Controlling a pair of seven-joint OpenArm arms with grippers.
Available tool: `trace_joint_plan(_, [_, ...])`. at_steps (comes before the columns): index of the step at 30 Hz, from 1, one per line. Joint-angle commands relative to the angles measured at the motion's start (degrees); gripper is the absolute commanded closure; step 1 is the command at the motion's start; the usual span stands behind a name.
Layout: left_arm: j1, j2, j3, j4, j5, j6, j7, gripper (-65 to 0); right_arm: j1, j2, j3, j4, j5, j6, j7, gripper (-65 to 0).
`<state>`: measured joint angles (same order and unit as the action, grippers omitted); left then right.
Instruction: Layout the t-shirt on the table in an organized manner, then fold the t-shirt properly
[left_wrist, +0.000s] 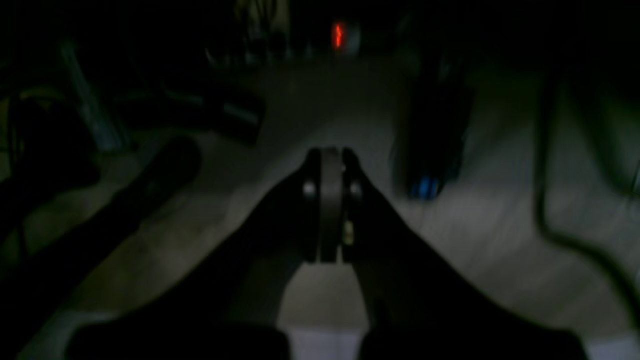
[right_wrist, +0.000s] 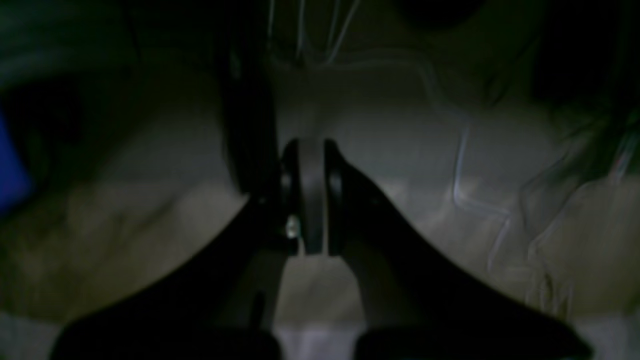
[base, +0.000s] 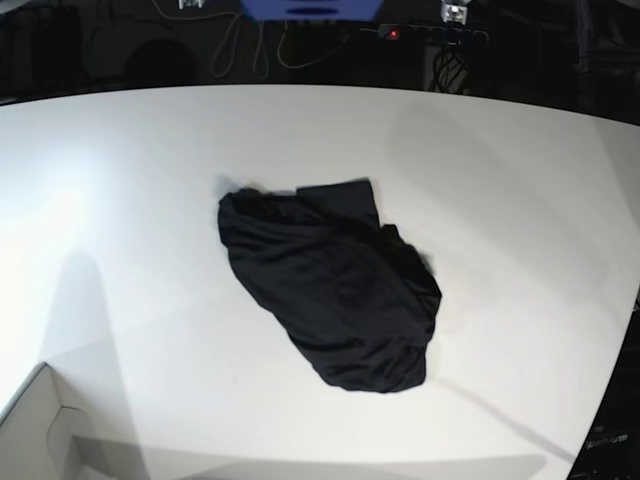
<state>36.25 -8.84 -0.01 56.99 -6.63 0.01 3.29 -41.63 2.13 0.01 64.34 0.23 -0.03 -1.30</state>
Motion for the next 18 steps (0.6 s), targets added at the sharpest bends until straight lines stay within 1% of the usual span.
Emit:
trace_joint_plan(1, [2.7, -1.5, -0.1, 3.5, -2.0, 0.2, -0.7, 0.0, -2.5, 1.0, 0.1, 3.8, 0.1, 0.3, 0.1, 0.0])
trace_joint_plan(3, [5.8, -3.6, -0.1, 11.1, -6.6, 0.2, -0.7, 0.0, -5.4, 1.6, 0.1, 11.9, 0.1, 0.3, -1.8, 0.0])
trace_joint_plan(6, [10.2, -6.6, -0.1, 21.4, -11.3, 0.3, -0.7, 0.0, -8.8, 3.0, 1.0, 24.7, 0.1, 0.3, -6.1, 0.0])
trace_joint_plan(8, [12.5, -8.4, -0.1, 27.5, -12.8, 0.3, -0.7, 0.0, -9.8, 3.2, 1.1, 32.2, 0.1, 0.3, -9.0, 0.0])
trace_joint_plan(11, [15.6, -9.8, -0.6, 35.9, -13.7, 0.3, -0.7, 0.0, -10.2, 3.9, 1.9, 43.2, 0.1, 0.3, -14.7, 0.0])
trace_joint_plan(12, [16.8, -9.8, -1.9, 38.3, -13.7, 0.3, -0.7, 0.0, -10.0, 3.9, 1.8, 46.7, 0.1, 0.3, -16.8, 0.0])
trace_joint_plan(14, [18.7, -8.3, -5.0, 43.4, -13.6, 0.3, -0.8, 0.0, -8.7, 3.9, 1.4, 52.1, 0.1, 0.3, -19.7, 0.0])
trace_joint_plan(16, [19.9, -6.0, -7.9, 47.8, -13.3, 0.3, -0.7, 0.0, -5.6, 3.7, 0.9, 52.8, 0.1, 0.3, -19.8, 0.0])
trace_joint_plan(18, [20.1, -4.7, -10.1, 51.0, -13.2, 0.3, -0.7, 0.0, -1.3, 3.6, -0.1, 52.5, 0.1, 0.3, -21.3, 0.0])
